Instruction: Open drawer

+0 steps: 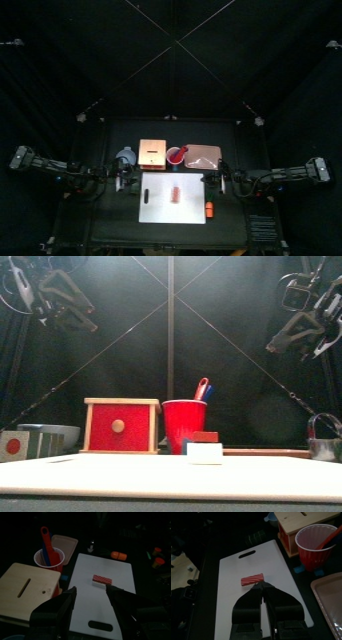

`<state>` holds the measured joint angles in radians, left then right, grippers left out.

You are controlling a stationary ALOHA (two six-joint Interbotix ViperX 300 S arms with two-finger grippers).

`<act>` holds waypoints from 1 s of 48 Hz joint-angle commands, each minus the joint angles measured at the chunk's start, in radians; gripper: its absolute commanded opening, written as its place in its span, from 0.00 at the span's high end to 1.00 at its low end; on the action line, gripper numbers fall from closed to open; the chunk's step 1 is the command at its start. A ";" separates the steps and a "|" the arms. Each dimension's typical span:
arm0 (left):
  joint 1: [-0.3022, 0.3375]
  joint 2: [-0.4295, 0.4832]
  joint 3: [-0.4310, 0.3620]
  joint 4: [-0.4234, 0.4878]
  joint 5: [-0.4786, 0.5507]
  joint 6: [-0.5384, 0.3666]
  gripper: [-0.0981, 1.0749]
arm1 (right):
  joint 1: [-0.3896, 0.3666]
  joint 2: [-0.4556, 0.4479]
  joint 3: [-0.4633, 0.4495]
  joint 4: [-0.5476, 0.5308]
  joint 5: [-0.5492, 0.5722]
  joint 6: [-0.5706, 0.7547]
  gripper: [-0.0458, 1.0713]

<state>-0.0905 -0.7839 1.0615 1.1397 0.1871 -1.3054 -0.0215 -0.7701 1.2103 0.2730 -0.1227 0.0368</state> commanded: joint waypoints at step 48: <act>0.259 0.080 0.031 -0.221 -0.204 -0.012 0.18 | -0.149 0.505 -0.426 -0.341 -0.347 -0.014 0.91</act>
<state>0.1457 -0.7271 1.1152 0.9649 0.0199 -1.3177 -0.1381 -0.3175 0.8544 -0.0537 -0.4341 0.0215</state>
